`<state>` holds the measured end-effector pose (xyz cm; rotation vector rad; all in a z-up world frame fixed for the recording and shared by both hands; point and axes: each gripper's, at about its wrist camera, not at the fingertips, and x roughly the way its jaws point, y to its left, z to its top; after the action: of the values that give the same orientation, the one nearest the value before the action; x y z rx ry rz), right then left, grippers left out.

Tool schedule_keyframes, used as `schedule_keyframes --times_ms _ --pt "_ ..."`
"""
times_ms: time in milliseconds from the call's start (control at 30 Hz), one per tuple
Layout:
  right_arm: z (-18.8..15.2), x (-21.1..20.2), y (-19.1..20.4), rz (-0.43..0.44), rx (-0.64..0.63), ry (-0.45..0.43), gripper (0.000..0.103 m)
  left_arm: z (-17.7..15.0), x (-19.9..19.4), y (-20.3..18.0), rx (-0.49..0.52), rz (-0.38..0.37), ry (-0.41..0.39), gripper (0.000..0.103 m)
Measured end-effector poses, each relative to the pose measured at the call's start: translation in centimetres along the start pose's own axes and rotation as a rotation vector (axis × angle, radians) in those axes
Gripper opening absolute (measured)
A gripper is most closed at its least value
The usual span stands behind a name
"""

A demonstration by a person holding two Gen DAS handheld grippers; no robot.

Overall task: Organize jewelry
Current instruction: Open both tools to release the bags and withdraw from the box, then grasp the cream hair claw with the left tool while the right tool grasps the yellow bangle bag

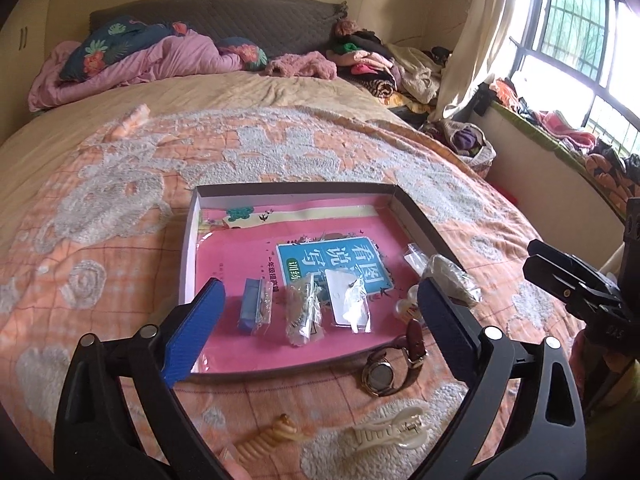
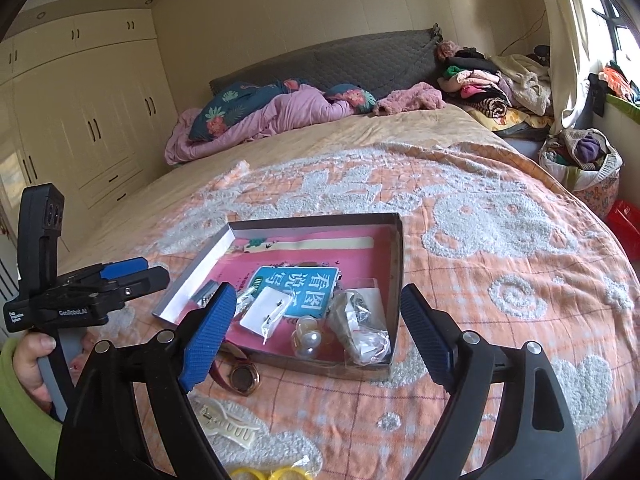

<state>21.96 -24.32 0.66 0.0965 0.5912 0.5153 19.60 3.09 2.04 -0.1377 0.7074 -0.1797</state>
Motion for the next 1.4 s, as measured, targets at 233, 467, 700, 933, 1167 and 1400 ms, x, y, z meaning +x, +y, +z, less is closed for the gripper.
schedule_keyframes --times_ms 233,467,700,933,1167,1400 --pt "-0.2 -1.9 0.5 0.009 -0.003 -0.015 0.083 -0.5 -1.5 -0.2 -0.010 0.004 -0.012 0.092" --pt "-0.6 -3.3 1.0 0.016 -0.020 -0.020 0.083 -0.9 -2.8 -0.8 -0.006 0.006 -0.032 0.092" --pt "-1.6 -4.0 1.0 0.017 -0.016 0.000 0.083 -1.9 -3.6 -1.1 -0.013 0.005 -0.031 0.092" --pt "-2.8 -4.2 1.0 0.025 -0.017 0.034 0.083 -3.2 -4.1 -1.0 -0.013 0.031 -0.020 0.092" --pt "-3.9 -4.3 1.4 0.027 -0.038 0.071 0.083 -4.9 -4.4 -0.2 -0.042 0.052 0.012 0.092" --pt "-5.5 -4.0 1.8 0.035 -0.056 0.128 0.083 -6.2 -4.4 -0.5 -0.033 0.051 0.046 0.092"
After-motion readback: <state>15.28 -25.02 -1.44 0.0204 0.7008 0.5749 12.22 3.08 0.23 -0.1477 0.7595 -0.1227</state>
